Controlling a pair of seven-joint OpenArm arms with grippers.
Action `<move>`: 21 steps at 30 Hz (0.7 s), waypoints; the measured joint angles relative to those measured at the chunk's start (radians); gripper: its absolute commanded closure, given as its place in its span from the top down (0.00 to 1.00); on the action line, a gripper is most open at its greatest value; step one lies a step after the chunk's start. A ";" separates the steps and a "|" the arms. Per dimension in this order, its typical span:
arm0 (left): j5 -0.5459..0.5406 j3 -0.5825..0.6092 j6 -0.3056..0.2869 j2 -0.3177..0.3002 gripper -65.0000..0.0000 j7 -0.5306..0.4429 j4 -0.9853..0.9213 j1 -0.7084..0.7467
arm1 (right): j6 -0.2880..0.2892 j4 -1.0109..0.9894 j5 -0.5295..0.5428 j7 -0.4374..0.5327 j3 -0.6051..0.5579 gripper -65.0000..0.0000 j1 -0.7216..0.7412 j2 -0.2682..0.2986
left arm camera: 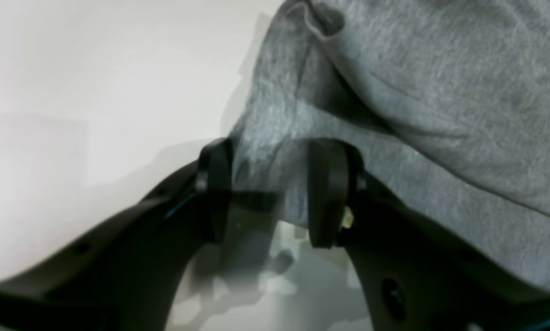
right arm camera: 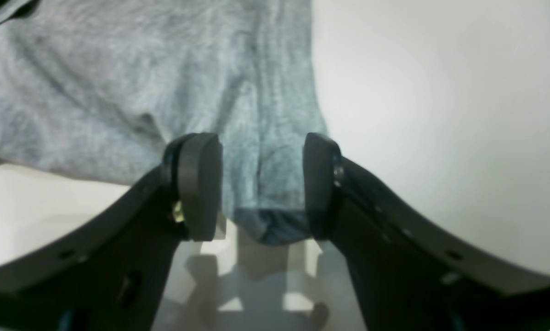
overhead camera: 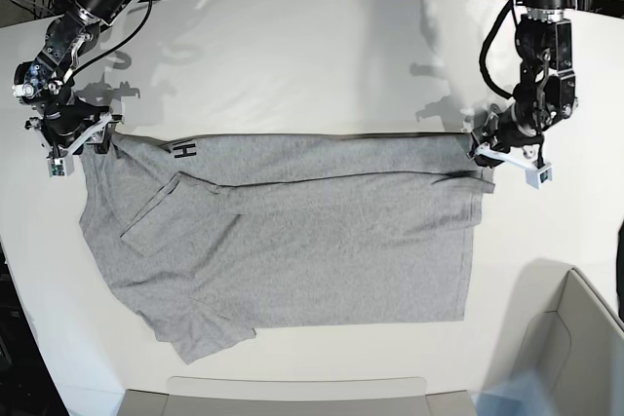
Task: Fold the T-shirt properly
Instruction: 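Lower the folded edge onto the shirt and release both grippers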
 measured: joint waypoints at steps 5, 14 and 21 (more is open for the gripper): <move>0.015 -0.003 0.021 -0.027 0.42 0.010 -0.002 0.001 | 0.000 0.000 0.000 0.000 0.000 0.45 0.001 -0.005; 0.018 0.002 0.015 -0.007 0.42 -0.004 -0.006 -0.002 | 0.000 0.000 0.000 0.000 0.000 0.45 0.000 -0.002; 0.024 0.141 0.013 -0.010 0.35 -0.025 -0.010 -0.046 | 0.000 0.000 -0.005 -0.001 -0.053 0.44 -0.008 0.003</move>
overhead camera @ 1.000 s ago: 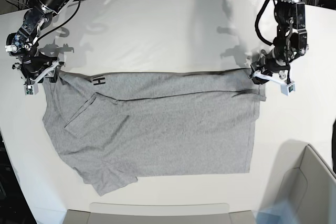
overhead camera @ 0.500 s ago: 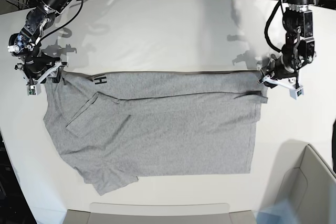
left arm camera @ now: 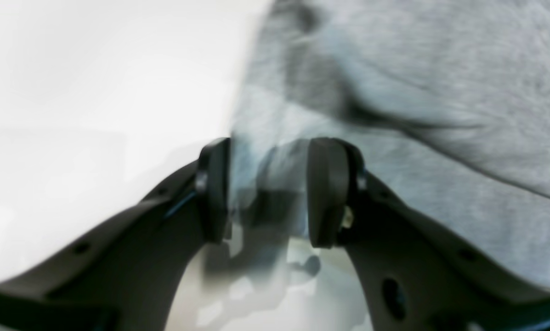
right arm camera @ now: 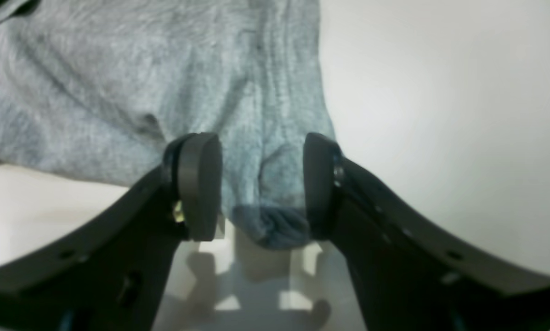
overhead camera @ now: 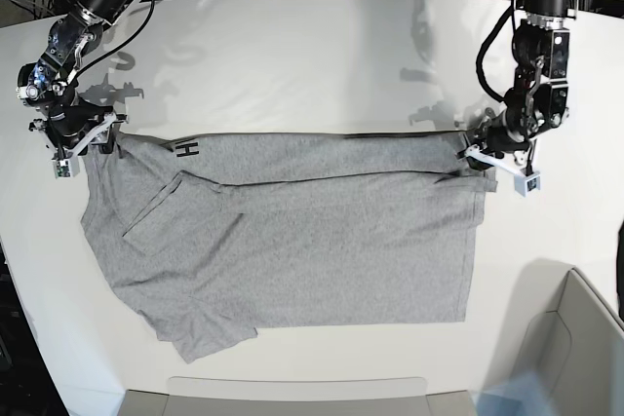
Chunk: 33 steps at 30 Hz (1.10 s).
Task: Fold the T-shirt properly
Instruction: 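Lower the folded edge onto the shirt and release both grippers, then regrasp the folded edge with both grippers and drag it back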
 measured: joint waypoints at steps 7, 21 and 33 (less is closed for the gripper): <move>-0.050 -0.059 -0.023 0.027 0.00 -0.008 -0.076 -0.006 | 0.002 0.000 -0.054 0.006 -0.048 0.03 0.003 -0.010; -0.082 -0.136 -0.058 0.024 0.00 -0.039 -0.063 0.105 | -0.015 0.000 -0.083 0.005 0.001 0.00 -0.011 0.020; -0.123 -0.249 -0.260 -0.033 0.00 -0.077 -0.052 0.278 | -0.034 0.049 -0.020 0.111 -0.005 0.00 -0.138 -0.022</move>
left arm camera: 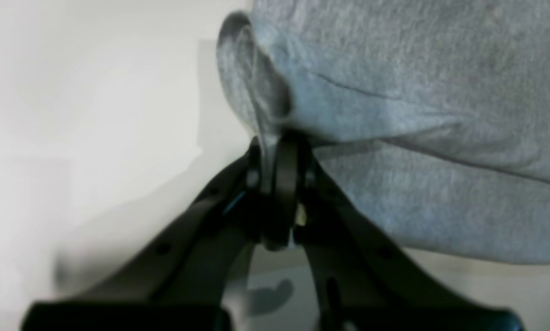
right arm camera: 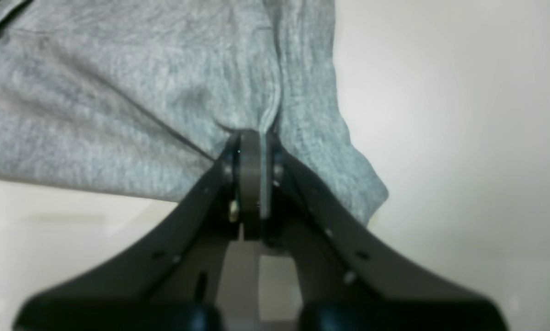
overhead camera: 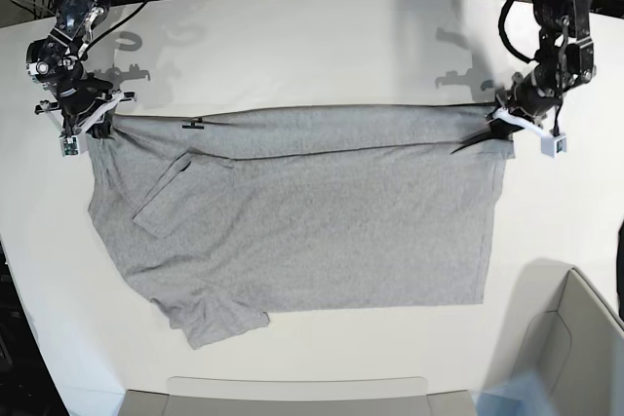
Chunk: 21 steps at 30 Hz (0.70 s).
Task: Fold the T-shirt properly
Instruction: 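Regrasp the folded edge with both grippers and drag it back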
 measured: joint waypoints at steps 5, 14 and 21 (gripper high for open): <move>-0.002 -0.068 -0.004 -0.032 0.00 0.003 0.046 0.110 | 0.032 0.048 0.019 0.010 0.003 0.00 -0.054 -0.019; 0.025 -0.154 0.010 -0.063 0.00 0.032 0.129 0.271 | 0.035 0.227 0.015 0.005 0.003 0.00 -0.221 -0.113; 0.005 -0.166 0.006 -0.134 0.00 0.055 0.070 0.282 | 0.035 0.268 0.057 0.050 0.002 0.00 -0.334 -0.129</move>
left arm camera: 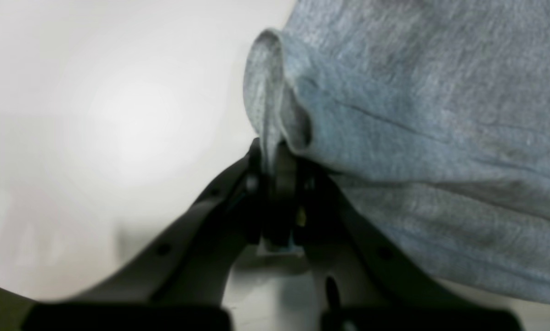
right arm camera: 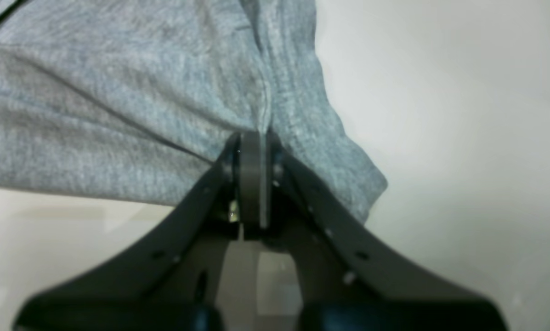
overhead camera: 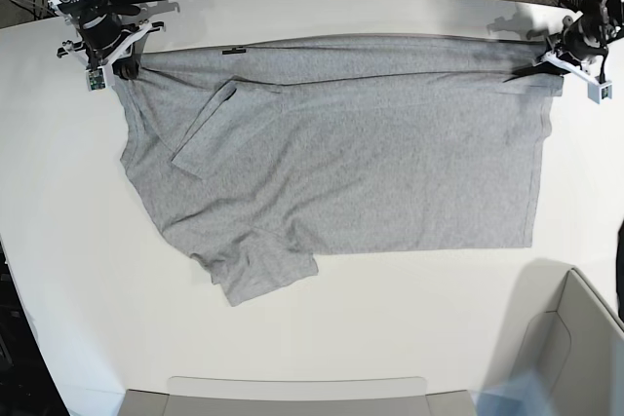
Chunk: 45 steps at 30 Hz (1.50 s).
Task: Fold the T-shirt properly
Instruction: 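Regrasp the folded edge with both grippers and drag it back, then move the right gripper to the sleeve and grasp the hem corner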
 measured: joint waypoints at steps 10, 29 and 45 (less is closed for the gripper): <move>0.082 -0.002 0.055 -0.002 0.43 0.024 0.068 0.014 | 0.000 0.096 -0.063 -0.101 -0.004 0.23 -0.004 -0.011; 0.102 -0.241 0.075 0.051 0.47 0.173 0.247 0.055 | 0.001 0.311 -0.125 -0.176 0.005 0.43 0.135 -0.037; 0.109 -0.083 0.082 0.153 0.47 0.196 0.362 -0.187 | -0.045 -0.327 -0.180 -0.141 -0.341 0.43 0.709 0.090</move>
